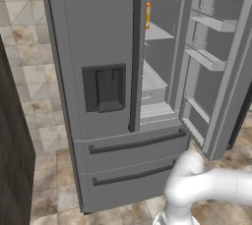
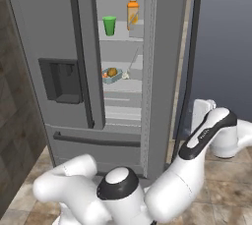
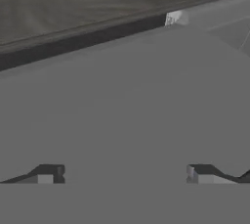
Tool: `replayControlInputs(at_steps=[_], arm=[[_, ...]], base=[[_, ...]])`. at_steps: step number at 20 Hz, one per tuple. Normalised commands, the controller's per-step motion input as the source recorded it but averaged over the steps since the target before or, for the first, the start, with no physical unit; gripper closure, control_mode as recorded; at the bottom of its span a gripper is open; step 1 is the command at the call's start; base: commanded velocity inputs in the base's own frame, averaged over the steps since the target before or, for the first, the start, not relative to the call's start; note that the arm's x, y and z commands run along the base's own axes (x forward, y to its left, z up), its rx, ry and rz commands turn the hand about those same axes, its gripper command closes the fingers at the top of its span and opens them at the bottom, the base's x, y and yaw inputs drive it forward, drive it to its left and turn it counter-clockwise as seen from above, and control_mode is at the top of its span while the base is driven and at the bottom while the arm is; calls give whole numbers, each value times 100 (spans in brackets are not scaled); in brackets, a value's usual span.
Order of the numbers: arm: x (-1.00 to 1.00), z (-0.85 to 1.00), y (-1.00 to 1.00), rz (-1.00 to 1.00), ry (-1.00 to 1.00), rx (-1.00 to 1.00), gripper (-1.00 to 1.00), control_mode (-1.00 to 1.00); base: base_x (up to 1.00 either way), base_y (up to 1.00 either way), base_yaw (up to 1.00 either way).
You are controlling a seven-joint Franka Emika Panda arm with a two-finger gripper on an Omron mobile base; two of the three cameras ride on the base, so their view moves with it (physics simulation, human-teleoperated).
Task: Place the tupperware on the second highest shelf of the fridge. Make space for the tupperware among the existing items by rearranging them on the shelves if needed. Close the fridge door when finished.
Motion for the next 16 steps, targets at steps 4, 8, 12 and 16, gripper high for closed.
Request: replayControlInputs(at_steps=[4,8,12,16], arm=[[0,-19,68,34,-1,0,-100,-100],[0,-24,92,34,-6,0,-100,-100],[0,-25,100,32,-13,0,-100,-100],[0,-10,100,26,-19,0,-100,-100]], base=[[0,0,0],[0,0,0],[0,0,0],[0,0,0]])
